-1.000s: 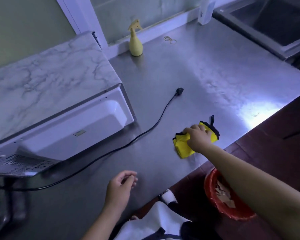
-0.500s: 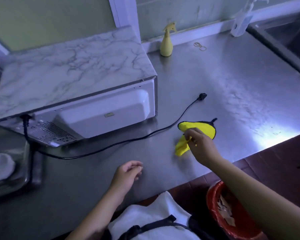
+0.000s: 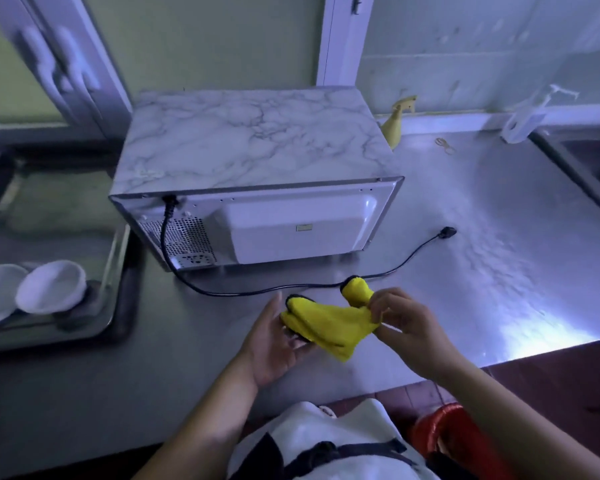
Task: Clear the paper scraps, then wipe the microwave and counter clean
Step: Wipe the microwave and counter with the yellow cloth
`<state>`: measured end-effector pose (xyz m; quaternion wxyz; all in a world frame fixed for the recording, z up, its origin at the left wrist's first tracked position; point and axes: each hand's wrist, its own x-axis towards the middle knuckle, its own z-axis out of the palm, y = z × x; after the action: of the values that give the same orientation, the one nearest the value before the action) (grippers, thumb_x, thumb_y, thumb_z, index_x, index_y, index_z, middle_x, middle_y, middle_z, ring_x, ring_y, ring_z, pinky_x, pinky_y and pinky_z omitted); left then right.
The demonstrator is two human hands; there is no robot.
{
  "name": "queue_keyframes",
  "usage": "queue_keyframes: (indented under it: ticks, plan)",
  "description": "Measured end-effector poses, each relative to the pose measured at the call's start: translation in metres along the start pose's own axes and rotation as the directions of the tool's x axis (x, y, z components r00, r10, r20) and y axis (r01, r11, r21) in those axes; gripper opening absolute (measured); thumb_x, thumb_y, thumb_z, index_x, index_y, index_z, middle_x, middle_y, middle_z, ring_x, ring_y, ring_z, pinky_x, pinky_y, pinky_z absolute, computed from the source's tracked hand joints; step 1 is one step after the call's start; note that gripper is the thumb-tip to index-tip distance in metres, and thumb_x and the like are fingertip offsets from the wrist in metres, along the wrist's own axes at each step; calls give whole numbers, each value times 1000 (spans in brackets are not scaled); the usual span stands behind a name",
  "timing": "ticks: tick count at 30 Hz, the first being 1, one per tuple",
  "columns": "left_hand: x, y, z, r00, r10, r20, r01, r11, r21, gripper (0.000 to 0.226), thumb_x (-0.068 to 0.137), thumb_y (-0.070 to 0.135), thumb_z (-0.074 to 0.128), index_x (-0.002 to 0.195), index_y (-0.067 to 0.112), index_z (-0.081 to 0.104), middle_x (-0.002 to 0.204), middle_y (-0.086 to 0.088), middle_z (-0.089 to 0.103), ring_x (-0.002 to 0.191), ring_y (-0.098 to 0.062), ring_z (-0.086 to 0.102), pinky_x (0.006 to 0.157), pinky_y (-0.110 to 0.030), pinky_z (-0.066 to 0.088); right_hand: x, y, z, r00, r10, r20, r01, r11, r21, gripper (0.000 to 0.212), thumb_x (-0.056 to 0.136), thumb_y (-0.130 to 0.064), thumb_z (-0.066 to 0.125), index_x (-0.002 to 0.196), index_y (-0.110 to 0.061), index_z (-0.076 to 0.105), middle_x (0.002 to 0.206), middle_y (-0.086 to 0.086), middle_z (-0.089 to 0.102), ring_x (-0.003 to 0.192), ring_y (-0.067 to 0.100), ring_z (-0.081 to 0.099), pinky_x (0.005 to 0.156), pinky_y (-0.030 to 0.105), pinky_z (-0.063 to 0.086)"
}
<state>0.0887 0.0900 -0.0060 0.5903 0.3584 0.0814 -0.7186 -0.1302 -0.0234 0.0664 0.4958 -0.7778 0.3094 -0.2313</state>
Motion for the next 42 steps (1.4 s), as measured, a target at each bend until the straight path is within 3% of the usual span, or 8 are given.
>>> queue_keyframes:
  ticks: [4,11,15,18,20,25,34,42]
  plan:
    - [5,-8,12,976,119,-181,-40,919,391,6,84,5,68,88,5,64,79,-11,64,66,-18,60,62,-25,50,-3,8,0,975,223,-13,-221,971,89,28,76,28,60,76,1,56,106,19,57,80,23,64,74,27,48]
    - [8,4,43,888,458,50,-420,760,495,41,62,-3,65,99,12,63,103,-5,67,90,-17,64,75,-29,48,1,15,-18,903,369,-220,-263,880,396,32,81,25,52,75,-6,56,127,-3,64,88,17,66,74,33,49]
    - [21,-27,10,936,329,-120,-153,692,705,56,71,-10,63,119,19,62,123,-8,57,109,-20,57,84,-31,47,-23,56,13,647,739,-185,-374,520,768,25,92,8,54,105,-12,60,103,5,65,82,25,69,66,43,58]
    - [19,-58,-21,915,265,-305,122,539,833,52,76,-11,60,115,25,63,99,-7,56,78,-17,53,60,-23,43,-52,90,53,394,917,51,-454,146,879,20,99,-9,54,118,-9,49,107,17,53,81,33,66,72,49,56]
    - [18,-62,-34,909,261,-325,154,513,844,48,77,-8,60,109,27,66,89,-3,53,71,-18,54,55,-23,45,-66,102,70,328,941,86,-557,119,822,11,95,-12,61,101,-4,55,89,16,62,67,26,66,59,37,56]
    - [13,-62,-48,905,283,-317,174,435,883,37,77,1,66,92,34,67,89,-7,59,70,-24,60,72,-50,58,-78,113,98,388,920,-59,-781,362,510,11,76,0,79,73,-3,69,58,11,66,52,19,59,58,28,47]
    - [9,-66,-54,895,402,-195,167,105,980,41,77,4,65,108,31,62,103,-6,55,70,-16,55,53,-19,39,-76,110,92,321,946,41,-702,208,681,29,79,22,60,85,-4,50,65,17,55,48,26,58,40,29,48]
    - [43,-35,-32,847,485,-216,287,-77,955,30,78,47,73,103,30,72,114,-6,52,116,-29,47,96,-31,44,-69,94,80,379,887,264,-793,163,588,12,82,8,70,89,1,64,68,13,68,53,19,64,49,26,49]
